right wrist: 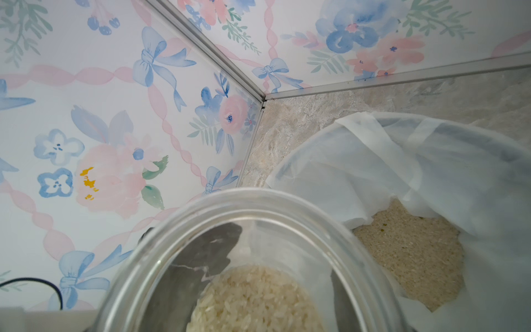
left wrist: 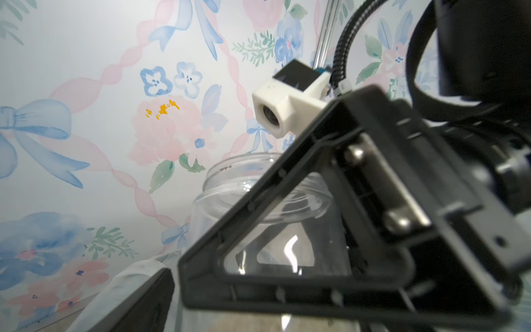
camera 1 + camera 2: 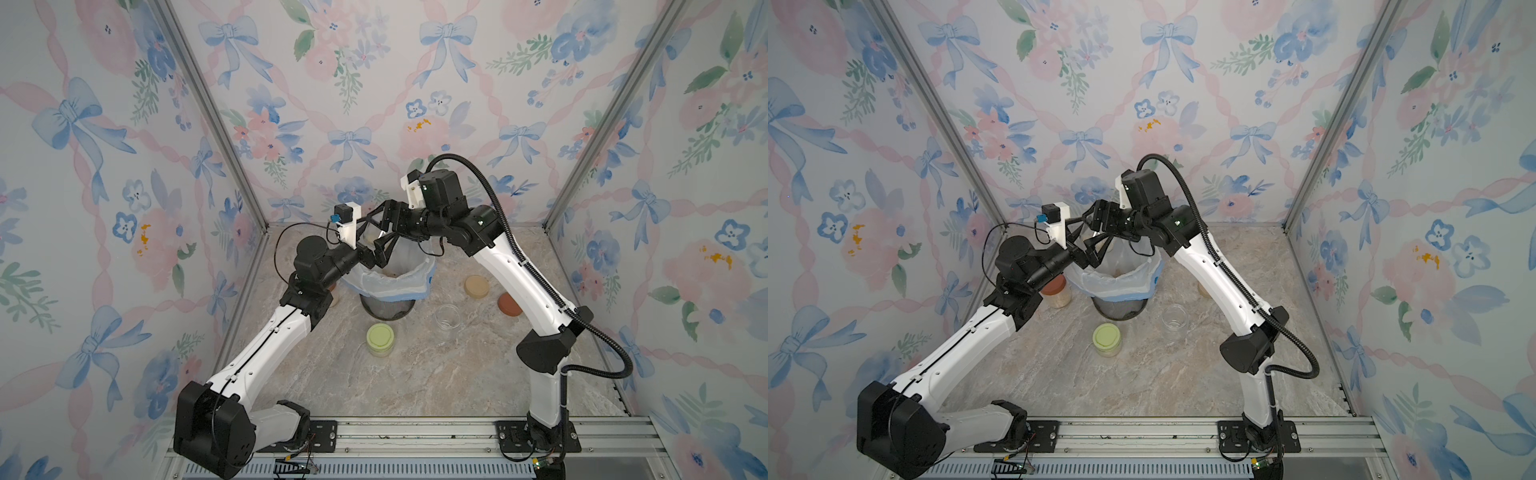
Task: Empty moldy rice from jars
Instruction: Pour the moldy rice from the jar into the trash bin.
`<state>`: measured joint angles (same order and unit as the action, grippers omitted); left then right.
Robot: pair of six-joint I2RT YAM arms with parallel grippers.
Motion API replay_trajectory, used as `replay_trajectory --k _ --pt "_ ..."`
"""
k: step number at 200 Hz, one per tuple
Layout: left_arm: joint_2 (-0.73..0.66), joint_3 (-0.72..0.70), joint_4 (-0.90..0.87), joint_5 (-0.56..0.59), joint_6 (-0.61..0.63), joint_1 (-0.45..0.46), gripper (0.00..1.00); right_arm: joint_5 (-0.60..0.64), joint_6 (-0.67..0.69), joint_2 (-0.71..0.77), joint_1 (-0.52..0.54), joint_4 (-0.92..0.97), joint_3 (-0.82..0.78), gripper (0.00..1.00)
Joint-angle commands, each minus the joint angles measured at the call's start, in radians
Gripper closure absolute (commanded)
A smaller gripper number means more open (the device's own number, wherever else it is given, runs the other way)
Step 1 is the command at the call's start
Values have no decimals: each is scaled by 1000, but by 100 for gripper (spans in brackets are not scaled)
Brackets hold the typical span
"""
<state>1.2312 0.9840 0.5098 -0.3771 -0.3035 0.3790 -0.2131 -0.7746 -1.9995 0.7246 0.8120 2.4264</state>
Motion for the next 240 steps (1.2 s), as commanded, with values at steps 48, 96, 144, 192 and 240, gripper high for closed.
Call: replay_trajectory --k 48,96,144,192,240 --pt "18 -153 412 49 -112 9 2 -204 -270 65 -17 -240 -15 100" --pt "46 -230 659 143 -165 45 2 -275 -394 89 -18 -362 -112 100" --pt "96 -212 716 200 -159 91 2 -285 -415 125 -17 -405 -185 100" --pt "127 -196 724 267 -150 115 8 -290 -420 141 -11 -423 -213 100" --pt "143 -181 736 327 -157 138 43 -294 -419 151 -12 -422 -227 100"
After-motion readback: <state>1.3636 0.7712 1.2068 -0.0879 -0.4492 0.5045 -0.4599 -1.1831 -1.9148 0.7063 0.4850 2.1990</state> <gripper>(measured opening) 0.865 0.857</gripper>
